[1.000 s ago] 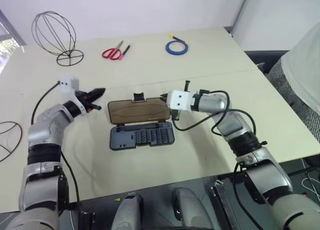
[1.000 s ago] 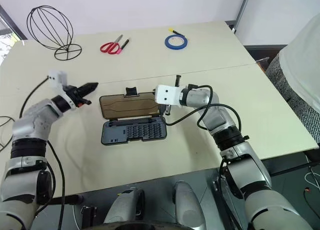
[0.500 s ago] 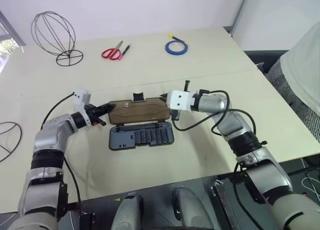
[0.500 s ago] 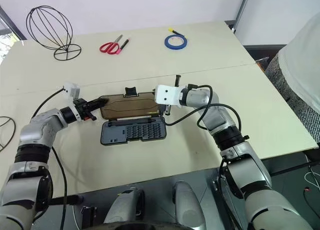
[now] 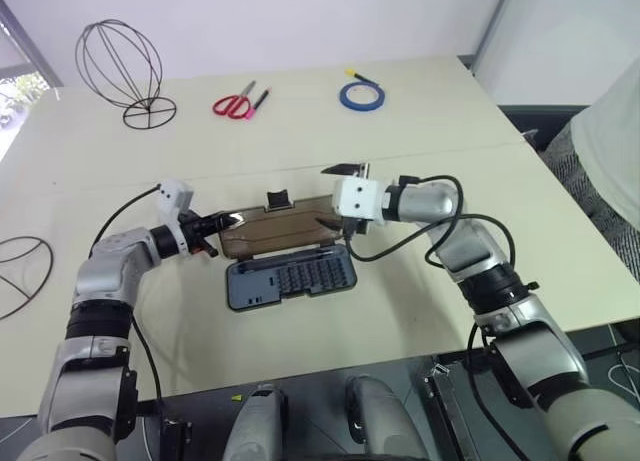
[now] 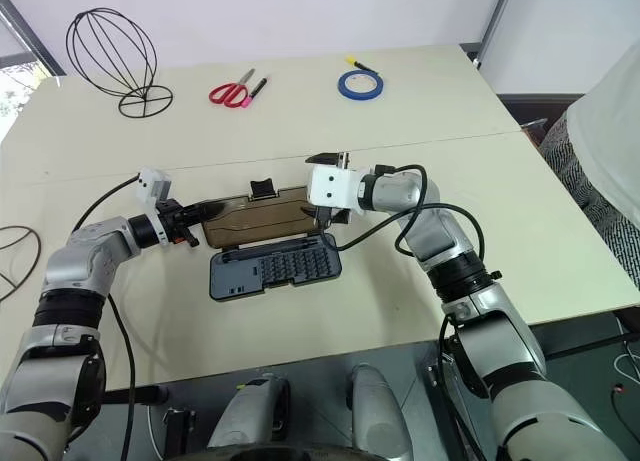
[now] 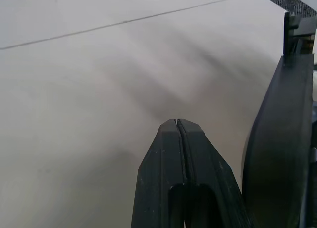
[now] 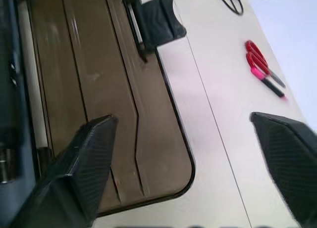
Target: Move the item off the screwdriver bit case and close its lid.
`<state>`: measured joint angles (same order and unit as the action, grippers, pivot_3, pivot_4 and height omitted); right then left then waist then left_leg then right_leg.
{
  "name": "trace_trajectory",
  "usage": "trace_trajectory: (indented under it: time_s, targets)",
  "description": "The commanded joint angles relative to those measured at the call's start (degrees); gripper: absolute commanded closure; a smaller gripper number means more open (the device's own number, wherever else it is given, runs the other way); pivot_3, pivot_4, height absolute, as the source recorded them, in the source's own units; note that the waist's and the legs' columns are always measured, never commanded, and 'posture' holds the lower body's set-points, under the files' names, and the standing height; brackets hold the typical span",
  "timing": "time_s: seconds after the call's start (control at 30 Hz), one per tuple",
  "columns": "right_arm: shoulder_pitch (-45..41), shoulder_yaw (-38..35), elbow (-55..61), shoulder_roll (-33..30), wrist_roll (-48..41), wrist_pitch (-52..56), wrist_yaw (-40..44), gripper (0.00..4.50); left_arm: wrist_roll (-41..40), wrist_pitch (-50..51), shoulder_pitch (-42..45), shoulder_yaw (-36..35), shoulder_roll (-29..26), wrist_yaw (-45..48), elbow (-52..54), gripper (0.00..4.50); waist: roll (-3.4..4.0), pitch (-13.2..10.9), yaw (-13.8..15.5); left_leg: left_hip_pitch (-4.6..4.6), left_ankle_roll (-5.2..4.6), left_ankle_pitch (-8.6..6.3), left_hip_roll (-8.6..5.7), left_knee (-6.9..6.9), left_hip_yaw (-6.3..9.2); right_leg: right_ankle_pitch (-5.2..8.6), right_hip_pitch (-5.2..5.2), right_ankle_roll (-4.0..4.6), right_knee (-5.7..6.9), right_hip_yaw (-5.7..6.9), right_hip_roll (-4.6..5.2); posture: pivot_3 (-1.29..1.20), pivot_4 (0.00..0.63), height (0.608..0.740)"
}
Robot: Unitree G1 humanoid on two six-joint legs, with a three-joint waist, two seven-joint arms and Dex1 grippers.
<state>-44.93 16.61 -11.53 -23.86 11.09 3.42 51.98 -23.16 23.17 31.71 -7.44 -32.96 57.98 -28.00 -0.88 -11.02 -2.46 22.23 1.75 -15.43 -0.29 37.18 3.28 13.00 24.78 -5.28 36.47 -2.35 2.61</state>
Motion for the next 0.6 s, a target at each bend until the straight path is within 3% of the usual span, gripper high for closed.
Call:
trace_trajectory:
  time_s: [0.03,0.33,0.6]
  targets:
    - [-2.0,-8.6,9.7,-2.0,-11.5,15.8,4.4,0.03,-0.3,-0.6,0.3,-0.5,-0.4,0.5,2.5,4.50,-0.01,0.0,0.2,0.05,0.00,0.00,0.01,0.03,0.05,0.00,0.01,0.00,0.00,0.02,0.00,0.00,0.150,0.740]
    - [4.4,-16.8,23.1,-5.7,-26.4,37.8,4.1,0.03,-3.0,3.5,-5.7,-1.0,-1.9,2.1,13.2,4.50,-0.02,0.0,0.2,0.08,-0.01,-0.01,0.01,0.01,0.06,0.00,0.01,0.00,-0.05,0.05,0.04,0.00,0.150,0.740]
    - [10.5,-16.6,27.8,-5.3,-29.1,39.8,-1.7,0.03,-8.1,10.3,-16.4,-3.9,-7.0,3.2,28.5,4.50,-0.01,0.0,0.0,0.07,-0.01,-0.01,0.05,-0.01,0.04,0.01,0.03,0.00,-0.05,0.03,0.04,0.00,0.150,0.740]
